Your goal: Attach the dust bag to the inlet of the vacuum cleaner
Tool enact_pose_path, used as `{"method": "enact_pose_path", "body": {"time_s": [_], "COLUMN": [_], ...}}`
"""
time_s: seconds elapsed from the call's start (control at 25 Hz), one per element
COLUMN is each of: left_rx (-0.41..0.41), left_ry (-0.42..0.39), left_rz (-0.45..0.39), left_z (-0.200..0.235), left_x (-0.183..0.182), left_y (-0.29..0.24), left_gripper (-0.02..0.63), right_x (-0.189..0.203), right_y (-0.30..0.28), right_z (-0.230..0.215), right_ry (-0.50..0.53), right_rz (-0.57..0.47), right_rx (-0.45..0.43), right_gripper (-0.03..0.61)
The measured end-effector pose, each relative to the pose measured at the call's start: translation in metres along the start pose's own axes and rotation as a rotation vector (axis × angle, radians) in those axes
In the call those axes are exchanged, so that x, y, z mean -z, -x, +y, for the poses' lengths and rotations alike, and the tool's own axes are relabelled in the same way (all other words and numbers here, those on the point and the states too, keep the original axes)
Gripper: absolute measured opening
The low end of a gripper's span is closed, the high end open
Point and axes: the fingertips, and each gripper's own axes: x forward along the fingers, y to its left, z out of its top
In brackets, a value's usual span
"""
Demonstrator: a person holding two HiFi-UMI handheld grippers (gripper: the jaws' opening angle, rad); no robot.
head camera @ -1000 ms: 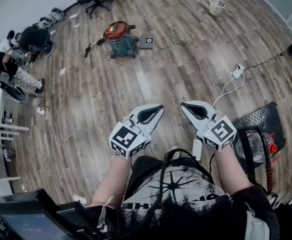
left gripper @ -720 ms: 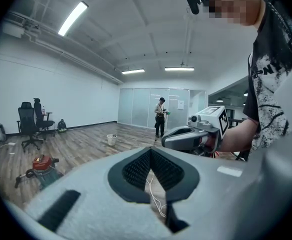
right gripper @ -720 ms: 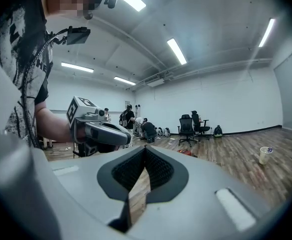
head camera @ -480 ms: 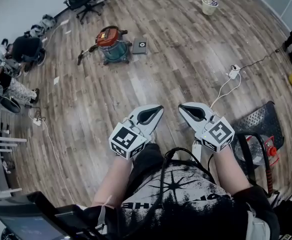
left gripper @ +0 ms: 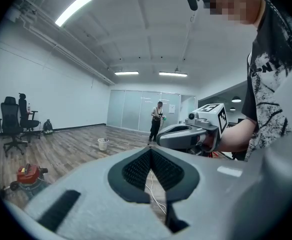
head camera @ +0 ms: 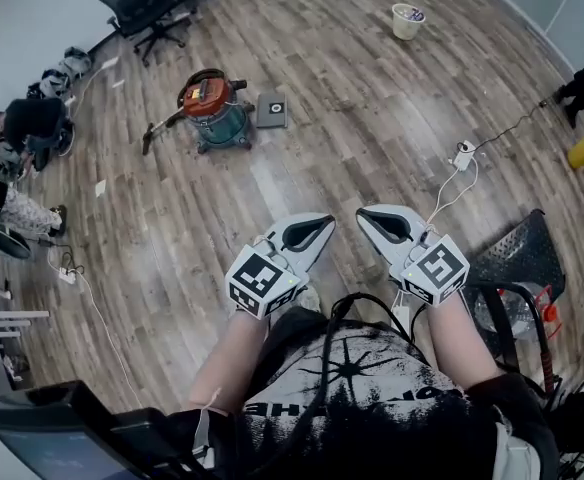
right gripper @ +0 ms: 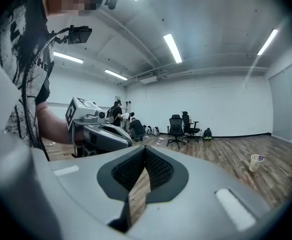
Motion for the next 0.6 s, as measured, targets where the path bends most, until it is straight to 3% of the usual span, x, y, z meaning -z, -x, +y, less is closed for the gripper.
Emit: {"method": "enact_pose_path", "body": {"time_s": [0.6], "left_rx": [0.067], "left_ry": [0.025], "left_rz": [-0.03], "left_z": [0.131], "left_x": [-0.014], "left_y": [0.021], "left_gripper": [0.003], "right_x": [-0.02], "right_y": [-0.116], "right_z": [-0.044], "right_ry": [0.047], "right_rz": [0.058], "right_rx": [0.068], "right_gripper": [0.005]}}
